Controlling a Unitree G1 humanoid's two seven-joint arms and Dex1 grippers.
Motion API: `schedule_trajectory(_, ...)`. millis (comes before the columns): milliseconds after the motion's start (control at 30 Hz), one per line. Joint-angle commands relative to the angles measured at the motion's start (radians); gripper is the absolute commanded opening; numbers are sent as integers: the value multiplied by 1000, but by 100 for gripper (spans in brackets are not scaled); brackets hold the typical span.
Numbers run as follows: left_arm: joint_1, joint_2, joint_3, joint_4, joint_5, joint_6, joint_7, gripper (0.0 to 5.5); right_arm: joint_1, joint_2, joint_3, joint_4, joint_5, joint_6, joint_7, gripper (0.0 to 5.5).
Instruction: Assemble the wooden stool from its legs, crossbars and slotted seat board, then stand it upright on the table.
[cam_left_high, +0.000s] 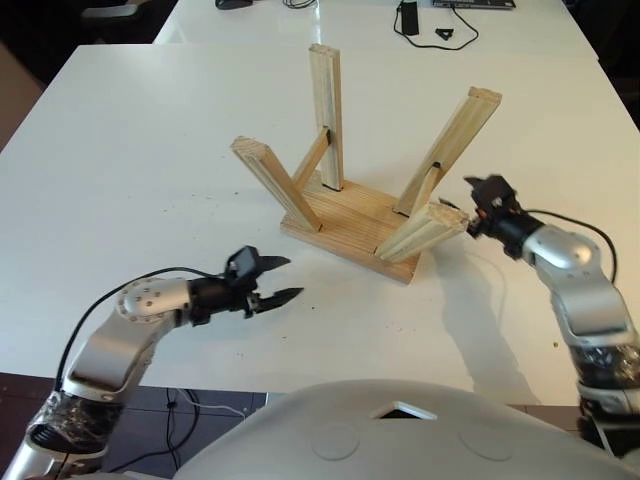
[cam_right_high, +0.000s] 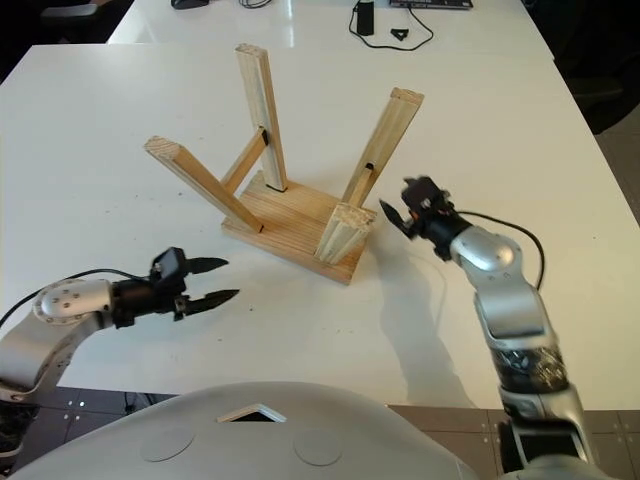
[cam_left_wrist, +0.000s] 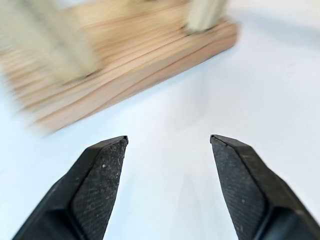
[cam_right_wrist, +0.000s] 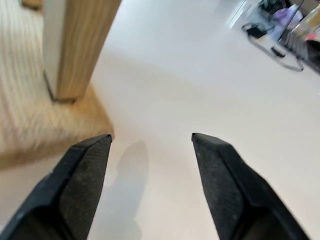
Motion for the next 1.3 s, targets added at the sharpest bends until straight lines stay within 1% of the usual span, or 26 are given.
schedule_trajectory(33, -146, -75, 30, 211, 85, -95, 98, 307, 105, -97, -66, -15, 59, -19, 131, 297)
schedule_trajectory(133, -246, -143, -7, 356, 162, -207, 141, 307, 100, -109, -22, -31, 89, -16, 204, 297)
schedule_trajectory(233, -325, -197, -43, 524, 248, -336, 180, 307, 62, -91, 37, -13, 75, -26, 224, 297)
schedule_trajectory(333, -335, -215, -81, 619, 310, -440, 175, 307, 40, -86, 90, -2, 56, -29, 238, 297)
schedule_trajectory(467, -291, -214, -124, 590, 329, -496, 132, 307, 25, -68, 163, 25, 13, -51, 229, 297)
schedule_trajectory(667, -184, -251, -162, 311, 186, -359, 72, 307, 37, -22, 180, -1, 36, -28, 196, 297)
schedule_trajectory(767, -108, -255, -156, 170, 129, -278, 90, 307, 37, -17, 158, -26, 65, -5, 194, 297)
schedule_trajectory(833, -49, -260, -132, 69, 82, -220, 115, 307, 40, -29, 128, -59, 98, 10, 210, 297)
schedule_trajectory(933, 19, -266, -87, -71, 2, -137, 151, 307, 32, -46, 58, -106, 162, 36, 239, 297)
schedule_trajectory(1067, 63, -262, -58, -236, -89, -27, 178, 307, 24, -64, -38, -122, 236, 46, 277, 297)
schedule_trajectory(1200, 83, -209, -33, -386, -175, 86, 172, 307, 69, -100, -126, -172, 309, 49, 326, 297)
schedule_trajectory(1300, 80, -158, 30, -460, -265, 155, 154, 307, 124, -145, -192, -215, 375, 23, 409, 297)
